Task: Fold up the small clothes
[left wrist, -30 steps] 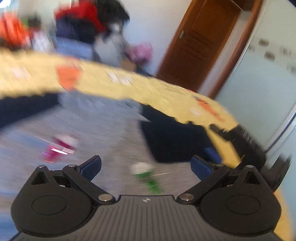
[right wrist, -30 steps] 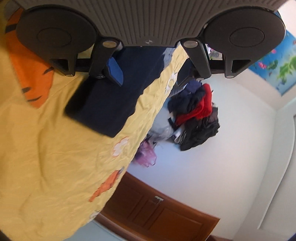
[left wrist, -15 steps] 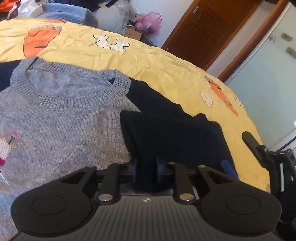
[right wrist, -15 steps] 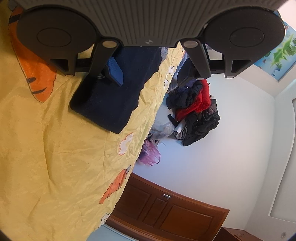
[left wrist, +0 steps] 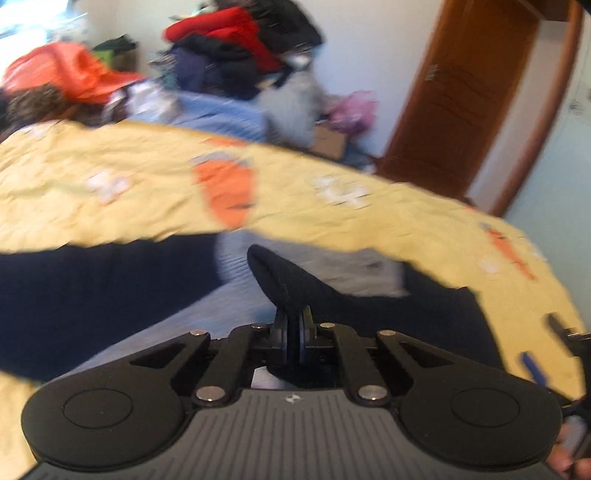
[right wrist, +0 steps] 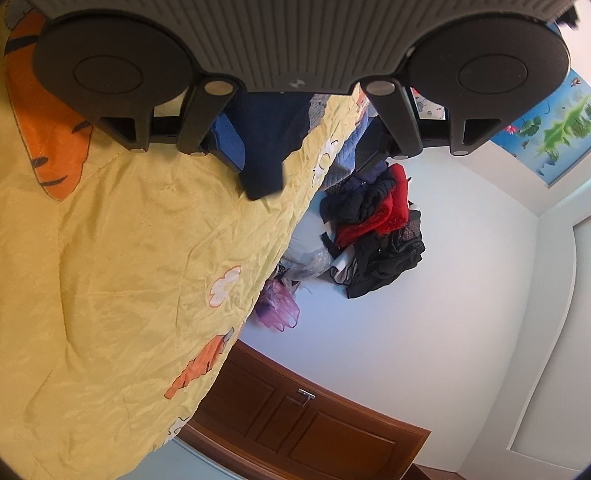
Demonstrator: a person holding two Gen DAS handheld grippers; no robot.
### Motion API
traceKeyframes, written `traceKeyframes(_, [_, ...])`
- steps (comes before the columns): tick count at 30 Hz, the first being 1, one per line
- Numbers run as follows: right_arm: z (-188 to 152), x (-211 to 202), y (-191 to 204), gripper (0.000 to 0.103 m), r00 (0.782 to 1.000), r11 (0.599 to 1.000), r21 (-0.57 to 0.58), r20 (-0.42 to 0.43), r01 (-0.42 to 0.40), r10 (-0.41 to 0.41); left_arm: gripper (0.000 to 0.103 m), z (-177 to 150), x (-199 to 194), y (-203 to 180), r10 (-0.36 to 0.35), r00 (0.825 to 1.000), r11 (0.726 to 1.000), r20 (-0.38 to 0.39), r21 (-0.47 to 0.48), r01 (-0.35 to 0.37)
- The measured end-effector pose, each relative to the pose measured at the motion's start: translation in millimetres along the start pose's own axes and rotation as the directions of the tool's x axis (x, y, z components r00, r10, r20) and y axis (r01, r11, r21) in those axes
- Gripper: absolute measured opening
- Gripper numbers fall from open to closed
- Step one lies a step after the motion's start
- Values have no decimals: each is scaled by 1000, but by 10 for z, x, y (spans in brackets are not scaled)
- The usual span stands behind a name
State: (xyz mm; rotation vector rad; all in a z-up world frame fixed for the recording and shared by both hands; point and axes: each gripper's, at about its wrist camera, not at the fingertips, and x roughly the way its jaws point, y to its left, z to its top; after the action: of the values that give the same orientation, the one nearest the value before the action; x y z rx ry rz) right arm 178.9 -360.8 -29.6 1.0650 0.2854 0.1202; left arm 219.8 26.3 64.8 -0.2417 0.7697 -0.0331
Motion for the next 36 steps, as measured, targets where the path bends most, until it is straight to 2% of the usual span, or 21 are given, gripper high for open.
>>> traceKeyframes(3, [-11,31,13,71,1000,1000,-6,-19,-2,2,5,-199,168,225,69,995,998,-68,-1,-69])
traceKeyframes(5, [-24,54,23,72,999,1000,-16,-32,-5,5,5,-315,224,259,84,994,996,-70,11,-83])
traceKeyframes(8, [-41,83,47,74,999,999,-37,-49,-11,9,6,-366,192,186,121,992,992,-27,46,-120])
traceKeyframes(10, [-42,95,62,75,998,999,-51,-56,-15,12,9,-372,100,142,170,985,983,2,68,-170])
traceKeyframes(12, [-48,102,73,77,998,998,-63,-62,-15,11,12,-369,-107,23,262,959,958,104,92,-272])
traceKeyframes(13, [-51,107,77,78,998,998,-66,-65,-13,9,20,-385,-236,-25,279,943,948,182,101,-300])
traceKeyframes(14, [-55,115,79,78,998,998,-69,-69,-12,7,28,-403,-354,-63,263,931,948,255,110,-298])
traceKeyframes(15, [-66,125,75,78,997,998,-70,-75,-10,5,53,-417,-441,-94,228,924,954,309,118,-275])
traceKeyframes(16, [-75,134,77,78,997,997,-71,-82,-8,2,84,-432,-484,-125,185,921,962,343,129,-241])
traceKeyframes(17, [-86,145,79,78,996,997,-75,-90,-7,0,92,-453,-480,-152,145,923,967,355,149,-209])
traceKeyframes(19, [-113,157,92,78,995,996,-94,-103,-7,-3,92,-487,-356,-200,75,939,968,335,203,-149])
traceKeyframes(20, [-132,157,103,78,994,994,-110,-107,-6,-6,92,-494,-234,-195,57,952,969,300,212,-125])
traceKeyframes(22, [-176,156,146,78,994,988,-151,-109,4,-21,91,-485,56,-103,71,981,981,183,165,-101])
traceKeyframes(24, [-211,184,229,77,991,979,-203,-126,17,-43,92,-528,307,19,71,995,989,77,123,-80])
traceKeyframes(26, [-232,254,411,75,983,948,-318,-175,0,-59,92,-571,305,88,45,995,992,91,116,-55])
traceKeyframes(27, [-258,291,542,75,978,912,-409,-196,-17,-70,91,-567,304,112,37,995,993,90,107,-46])
traceKeyframes(29, [-346,431,807,75,962,805,-592,-240,-41,-127,92,-567,323,110,34,996,991,82,123,-44])
traceKeyframes(31, [-414,633,977,75,946,713,-699,-261,-48,-192,93,-571,327,94,39,996,990,77,130,-49])
traceKeyframes(33, [-425,877,999,73,919,678,-733,-301,-52,-255,94,-560,337,74,42,996,990,75,131,-52])
traceKeyframes(35, [-435,1117,897,73,868,666,-746,-343,-19,-359,94,-550,341,80,36,996,991,76,125,-46])
traceKeyframes(36, [-454,1162,806,74,854,660,-751,-352,-13,-383,94,-545,346,89,32,996,992,78,120,-41])
